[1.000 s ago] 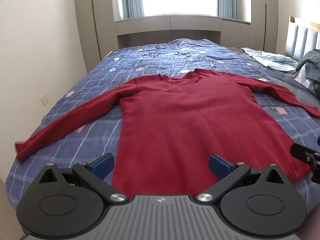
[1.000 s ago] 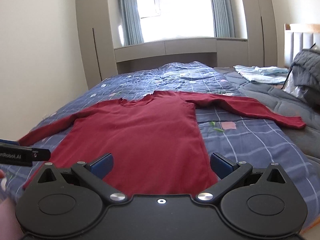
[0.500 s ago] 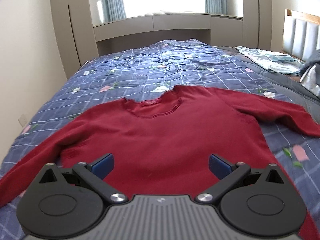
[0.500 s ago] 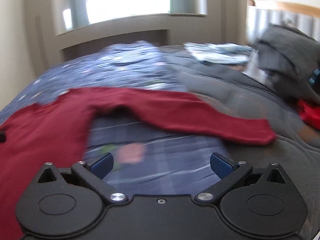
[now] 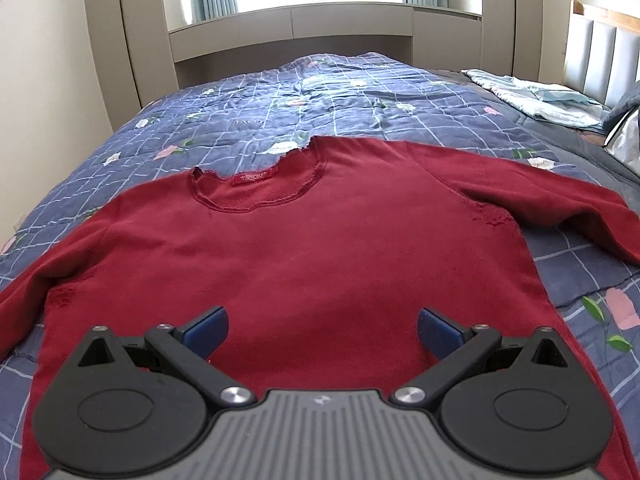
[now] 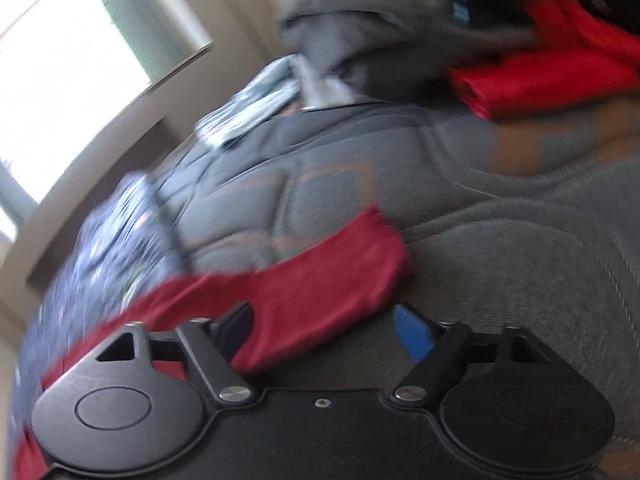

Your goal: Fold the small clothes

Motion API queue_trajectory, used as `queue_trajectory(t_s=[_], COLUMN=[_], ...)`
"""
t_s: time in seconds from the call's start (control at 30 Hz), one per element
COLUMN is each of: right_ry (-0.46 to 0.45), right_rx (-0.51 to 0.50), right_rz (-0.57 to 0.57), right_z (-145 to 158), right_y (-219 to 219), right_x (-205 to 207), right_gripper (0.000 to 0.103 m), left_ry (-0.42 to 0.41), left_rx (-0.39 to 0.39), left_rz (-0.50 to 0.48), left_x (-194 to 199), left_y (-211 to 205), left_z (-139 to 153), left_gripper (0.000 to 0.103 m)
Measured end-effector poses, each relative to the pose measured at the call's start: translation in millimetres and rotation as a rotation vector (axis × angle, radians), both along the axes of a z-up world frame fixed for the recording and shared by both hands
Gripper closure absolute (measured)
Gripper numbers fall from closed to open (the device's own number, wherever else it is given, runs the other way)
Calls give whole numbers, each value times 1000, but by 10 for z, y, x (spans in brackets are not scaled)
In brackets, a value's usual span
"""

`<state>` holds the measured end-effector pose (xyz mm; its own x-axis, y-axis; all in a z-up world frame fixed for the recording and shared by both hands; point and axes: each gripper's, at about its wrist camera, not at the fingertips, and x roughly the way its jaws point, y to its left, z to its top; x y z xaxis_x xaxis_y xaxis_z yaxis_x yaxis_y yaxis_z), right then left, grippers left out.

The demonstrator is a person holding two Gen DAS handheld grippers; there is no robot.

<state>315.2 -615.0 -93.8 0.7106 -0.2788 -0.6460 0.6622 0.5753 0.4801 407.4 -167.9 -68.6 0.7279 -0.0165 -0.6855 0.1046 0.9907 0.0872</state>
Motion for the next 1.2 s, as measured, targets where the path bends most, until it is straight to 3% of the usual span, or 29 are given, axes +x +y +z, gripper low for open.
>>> queue_trajectory(t_s=[0.07,0.13,0.2,0.33,0.47,0.6,0.77,0.87,1.0,1.2], right_ry=[8,21,26,8,-79,-197,-314,-349,-355,-219], right_rx=[29,27,-3,-138,-281,-415,-474,-454,-426,-406], right_rz=[-66,-115,-131,-70,82,301,590,748,942,1155], right_z=[-49,-45,12,354,967,1638,2075,2105,1881,1126], right_y=[-108,-156,-162,10,389,1062,2124,2790,3662,4740], right_x=[42,61,84,243,494,921,1444,1678,1851,1855], right_gripper=[70,88,95,98,98,98,98,98,98,98], left_ry=[1,10,22,30,13,-34,-80,-103,-139,-156], left_rx=[-5,-28,-69,-144,-202,-224,-245,-261,-251,-239], left_rz=[-3,-17,-34,-44,-39,-13,79,151,257,366], left_x=[3,15,36,35,12,-63,-189,-267,-354,-407], left_y=[9,46,129,311,583,934,1454,1801,2239,2721], left_z=[24,77,158,336,547,748,928,1002,1075,1066], left_gripper=[0,0,2,2,2,2,2,2,1,1])
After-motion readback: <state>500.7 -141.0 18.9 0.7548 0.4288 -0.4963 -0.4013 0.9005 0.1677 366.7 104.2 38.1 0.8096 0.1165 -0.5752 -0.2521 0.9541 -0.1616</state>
